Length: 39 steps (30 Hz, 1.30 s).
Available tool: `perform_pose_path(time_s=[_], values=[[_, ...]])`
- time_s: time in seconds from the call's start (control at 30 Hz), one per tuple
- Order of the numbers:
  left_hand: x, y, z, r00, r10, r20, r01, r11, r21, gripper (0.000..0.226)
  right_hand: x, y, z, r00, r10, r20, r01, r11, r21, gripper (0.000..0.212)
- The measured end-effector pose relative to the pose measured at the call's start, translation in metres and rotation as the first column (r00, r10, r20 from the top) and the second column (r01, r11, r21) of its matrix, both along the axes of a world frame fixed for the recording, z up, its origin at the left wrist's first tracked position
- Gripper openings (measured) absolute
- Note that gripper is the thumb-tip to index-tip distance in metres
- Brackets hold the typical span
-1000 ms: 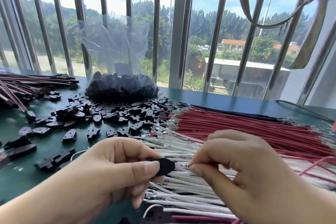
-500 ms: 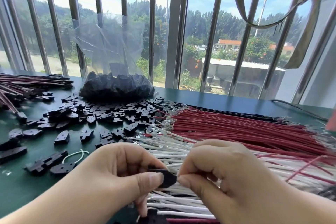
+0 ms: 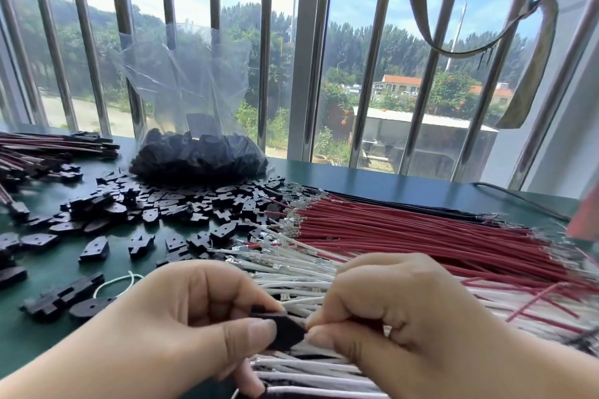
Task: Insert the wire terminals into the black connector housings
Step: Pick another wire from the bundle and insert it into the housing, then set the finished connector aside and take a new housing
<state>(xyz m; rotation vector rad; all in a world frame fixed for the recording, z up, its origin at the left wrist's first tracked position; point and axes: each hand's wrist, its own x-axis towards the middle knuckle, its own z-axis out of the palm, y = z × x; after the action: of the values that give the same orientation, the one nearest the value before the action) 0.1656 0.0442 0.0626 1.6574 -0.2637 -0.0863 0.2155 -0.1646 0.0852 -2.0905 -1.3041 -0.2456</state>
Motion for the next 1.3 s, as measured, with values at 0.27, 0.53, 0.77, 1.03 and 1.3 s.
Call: perform_pose_path(time_s=[0.27,0.53,0.77,1.03,1.3], values=[[0.012,0.009,0.002,0.982,-0.185,-0.022,0.186,0.981,0.046,0.014,0.072,-0.007,0.053,0.936,-0.208,-0.285,0.103,0.934,-0.343,0.03],[-0.003,0.002,-0.027,0.953,-0.109,-0.283,0.133,0.989,0.068,0.069,0.208,0.013,-0.002,0.775,-0.621,0.118,0.561,0.59,-0.581,0.033],[0.014,0.019,-0.004,0.998,-0.055,-0.007,0.056,0.998,0.041,0.018,0.216,0.015,0.007,0.768,-0.562,0.308,0.637,0.619,-0.459,0.012],[0.008,0.013,0.002,0.989,0.138,-0.055,-0.138,0.99,0.014,0.007,0.161,-0.01,0.042,0.856,-0.517,-0.01,0.514,0.849,0.119,0.045],[0.006,0.013,0.0,0.986,0.167,-0.005,-0.166,0.983,0.078,0.013,0.051,-0.025,0.041,0.95,-0.313,-0.02,0.309,0.945,-0.11,0.052]])
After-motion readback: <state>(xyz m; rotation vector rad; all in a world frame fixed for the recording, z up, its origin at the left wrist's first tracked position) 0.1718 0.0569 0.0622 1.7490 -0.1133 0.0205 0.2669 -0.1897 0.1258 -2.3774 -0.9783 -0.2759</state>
